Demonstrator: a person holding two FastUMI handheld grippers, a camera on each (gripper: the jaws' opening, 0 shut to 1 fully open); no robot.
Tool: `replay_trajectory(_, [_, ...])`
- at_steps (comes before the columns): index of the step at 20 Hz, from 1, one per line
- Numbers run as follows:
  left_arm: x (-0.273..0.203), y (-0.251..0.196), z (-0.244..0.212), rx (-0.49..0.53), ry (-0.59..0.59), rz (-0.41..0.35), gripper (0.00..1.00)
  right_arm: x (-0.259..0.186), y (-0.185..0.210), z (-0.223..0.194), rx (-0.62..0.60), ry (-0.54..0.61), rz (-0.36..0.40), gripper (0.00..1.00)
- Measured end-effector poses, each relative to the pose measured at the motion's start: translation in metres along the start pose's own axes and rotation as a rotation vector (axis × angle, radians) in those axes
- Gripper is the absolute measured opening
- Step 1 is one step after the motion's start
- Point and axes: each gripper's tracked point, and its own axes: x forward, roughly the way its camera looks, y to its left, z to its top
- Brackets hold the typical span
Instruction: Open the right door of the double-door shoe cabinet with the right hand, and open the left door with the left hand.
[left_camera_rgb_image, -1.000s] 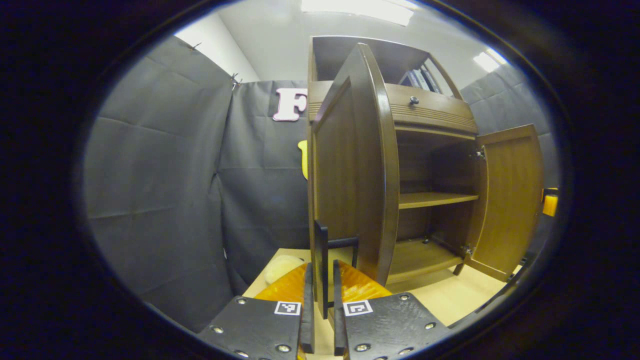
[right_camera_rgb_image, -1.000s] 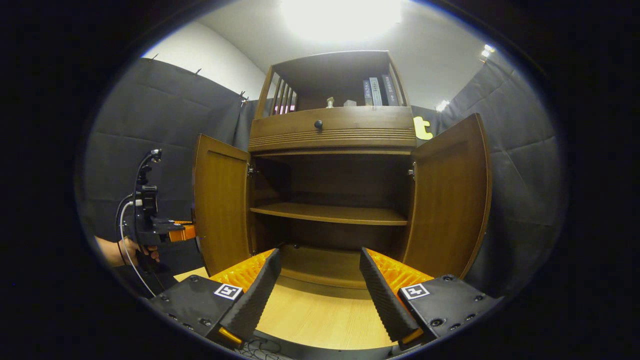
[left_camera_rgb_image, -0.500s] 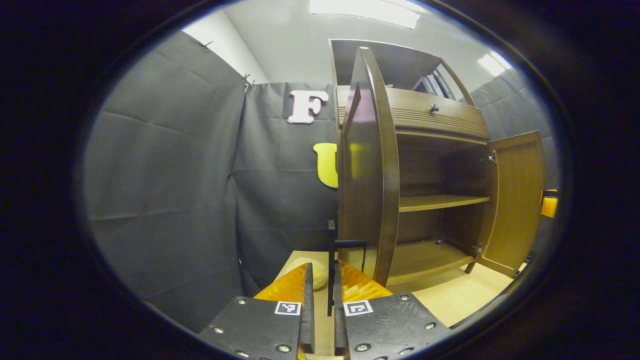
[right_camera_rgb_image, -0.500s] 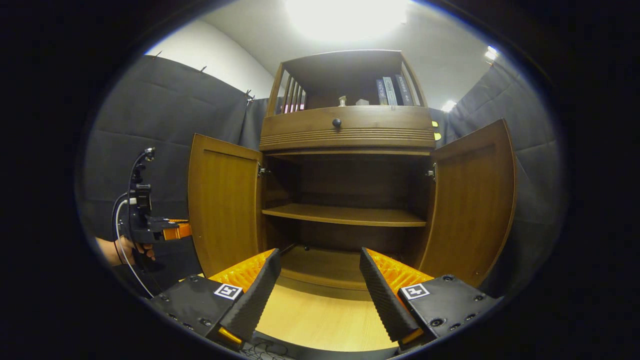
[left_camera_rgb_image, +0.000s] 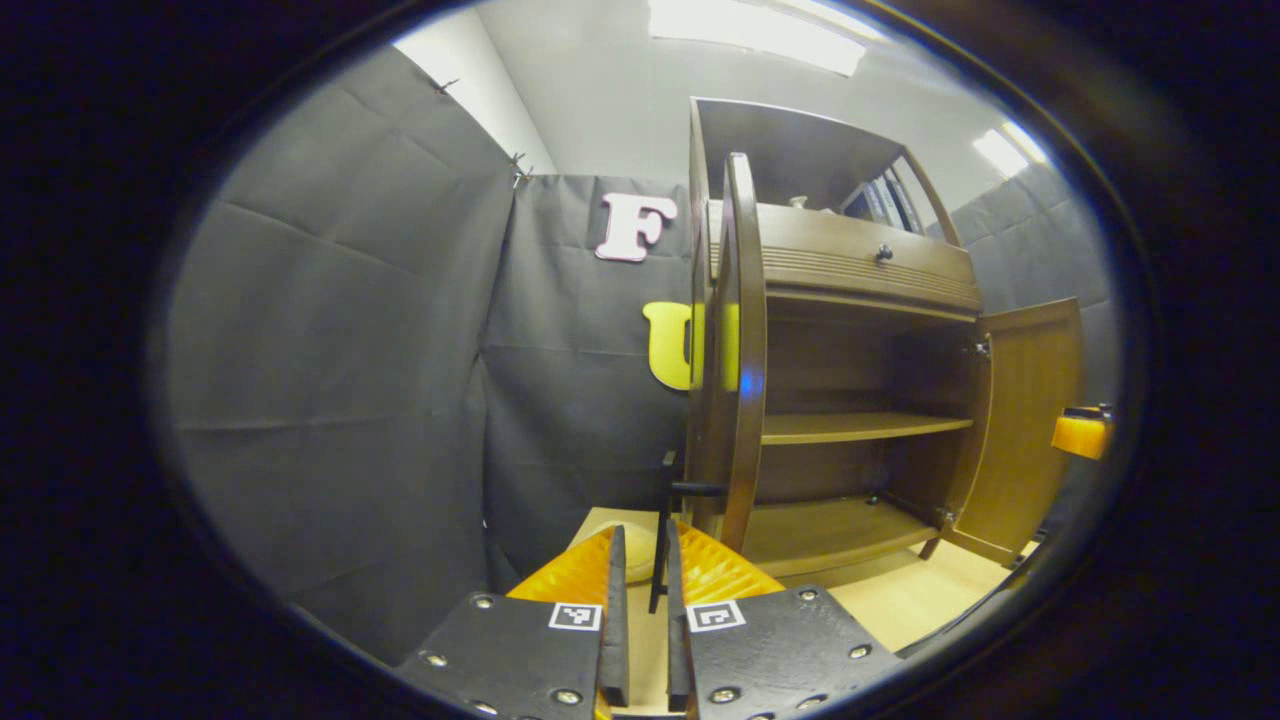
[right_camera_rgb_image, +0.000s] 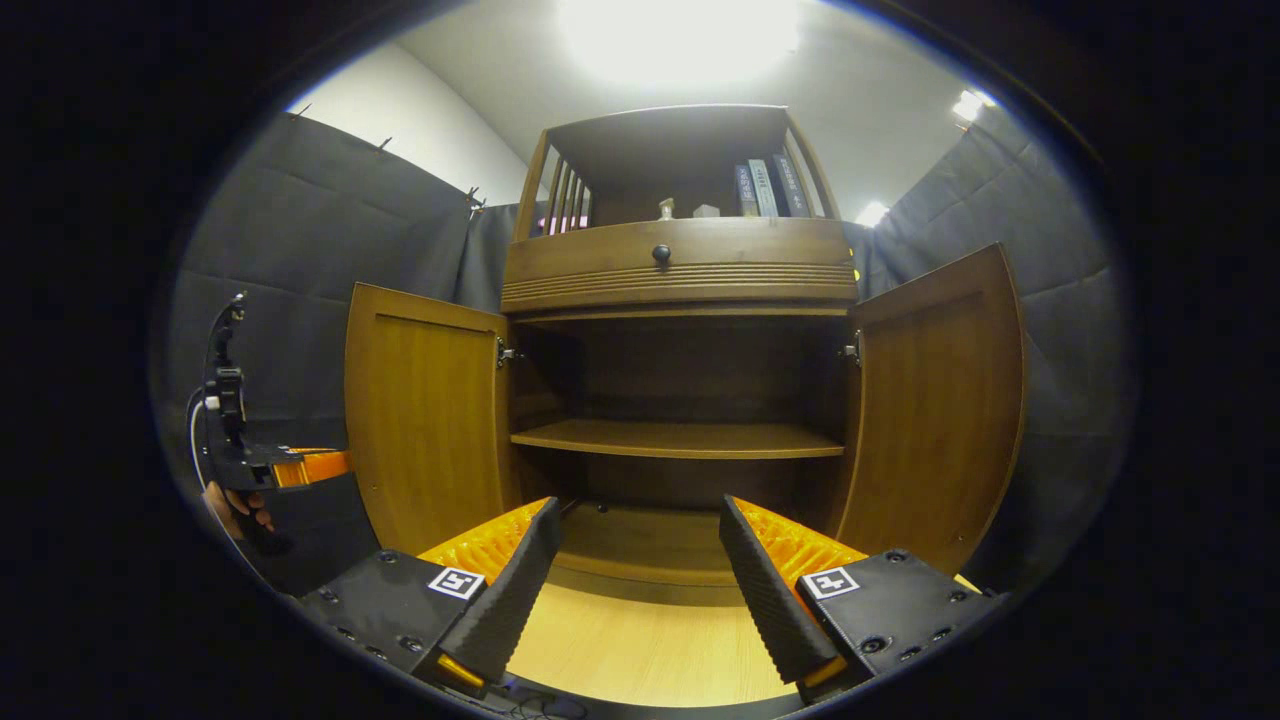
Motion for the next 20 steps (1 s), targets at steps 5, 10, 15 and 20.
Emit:
replay_trajectory(5, [-0.028,-0.041,0.03,0.044,-0.021,0.005,0.19,-0.016,-0.04,0.011,0.031,0.002,-0.065,0.99])
replay_trajectory(10, [-0.044,-0.096,0.052,0.033,-0.041,-0.013,0.17,-0.034,-0.094,0.027,0.054,-0.016,-0.128,0.99])
replay_trajectory(15, [-0.058,-0.132,0.068,0.043,-0.066,-0.006,0.5,-0.055,-0.142,0.032,0.038,-0.019,-0.176,0.99])
replay_trajectory(20, [-0.066,-0.131,0.069,0.038,-0.072,0.051,0.92,-0.062,-0.172,0.033,0.031,-0.02,-0.21,0.98])
